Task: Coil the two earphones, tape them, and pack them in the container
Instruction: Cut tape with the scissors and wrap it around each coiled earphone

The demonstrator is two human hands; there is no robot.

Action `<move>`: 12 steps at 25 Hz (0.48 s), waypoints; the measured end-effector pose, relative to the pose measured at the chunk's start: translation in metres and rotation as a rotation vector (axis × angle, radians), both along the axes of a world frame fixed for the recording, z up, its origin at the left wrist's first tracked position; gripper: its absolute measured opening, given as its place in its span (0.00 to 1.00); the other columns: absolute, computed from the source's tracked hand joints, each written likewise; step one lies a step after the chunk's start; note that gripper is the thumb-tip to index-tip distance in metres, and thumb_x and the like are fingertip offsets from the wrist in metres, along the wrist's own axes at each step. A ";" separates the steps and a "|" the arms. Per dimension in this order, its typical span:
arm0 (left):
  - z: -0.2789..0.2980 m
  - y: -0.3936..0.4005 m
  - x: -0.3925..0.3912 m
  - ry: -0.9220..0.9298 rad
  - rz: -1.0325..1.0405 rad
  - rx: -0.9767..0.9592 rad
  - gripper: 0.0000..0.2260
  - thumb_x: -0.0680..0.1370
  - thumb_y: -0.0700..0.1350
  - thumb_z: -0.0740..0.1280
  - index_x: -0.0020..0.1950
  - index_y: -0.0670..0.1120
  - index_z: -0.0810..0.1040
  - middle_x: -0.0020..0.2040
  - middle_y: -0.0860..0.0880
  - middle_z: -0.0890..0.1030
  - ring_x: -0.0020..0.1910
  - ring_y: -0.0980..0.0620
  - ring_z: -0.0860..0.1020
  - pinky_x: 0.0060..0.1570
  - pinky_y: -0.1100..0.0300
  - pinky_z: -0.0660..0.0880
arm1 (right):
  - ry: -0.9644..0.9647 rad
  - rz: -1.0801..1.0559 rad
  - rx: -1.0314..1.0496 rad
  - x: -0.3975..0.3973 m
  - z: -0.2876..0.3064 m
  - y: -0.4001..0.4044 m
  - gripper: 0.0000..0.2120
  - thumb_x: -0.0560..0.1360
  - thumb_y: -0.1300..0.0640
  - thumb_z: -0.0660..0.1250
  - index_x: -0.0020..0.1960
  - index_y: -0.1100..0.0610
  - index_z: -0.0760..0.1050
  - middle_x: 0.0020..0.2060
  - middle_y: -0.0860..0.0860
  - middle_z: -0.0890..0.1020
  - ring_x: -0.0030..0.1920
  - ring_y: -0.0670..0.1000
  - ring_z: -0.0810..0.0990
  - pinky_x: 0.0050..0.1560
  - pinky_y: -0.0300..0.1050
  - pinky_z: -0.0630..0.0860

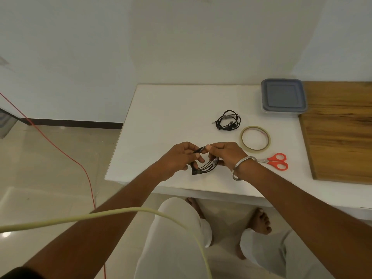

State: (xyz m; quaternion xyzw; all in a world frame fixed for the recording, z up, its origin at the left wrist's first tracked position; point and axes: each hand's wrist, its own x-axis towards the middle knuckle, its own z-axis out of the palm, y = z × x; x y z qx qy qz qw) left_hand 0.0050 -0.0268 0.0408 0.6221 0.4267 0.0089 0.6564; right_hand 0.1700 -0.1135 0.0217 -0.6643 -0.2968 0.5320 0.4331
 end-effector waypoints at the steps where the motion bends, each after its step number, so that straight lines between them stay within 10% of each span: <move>1: 0.000 0.001 -0.001 0.003 0.001 0.006 0.09 0.79 0.42 0.66 0.59 0.42 0.74 0.45 0.51 0.85 0.39 0.53 0.80 0.42 0.59 0.70 | -0.006 0.015 -0.014 0.001 0.000 0.001 0.09 0.76 0.53 0.66 0.40 0.51 0.83 0.32 0.51 0.80 0.33 0.46 0.77 0.41 0.38 0.77; 12: -0.017 0.016 -0.008 -0.013 0.276 0.020 0.10 0.80 0.40 0.66 0.60 0.39 0.78 0.44 0.48 0.81 0.40 0.53 0.81 0.47 0.59 0.75 | 0.017 -0.069 -0.103 -0.018 -0.011 0.045 0.18 0.73 0.40 0.65 0.40 0.54 0.83 0.28 0.49 0.78 0.29 0.47 0.76 0.37 0.41 0.78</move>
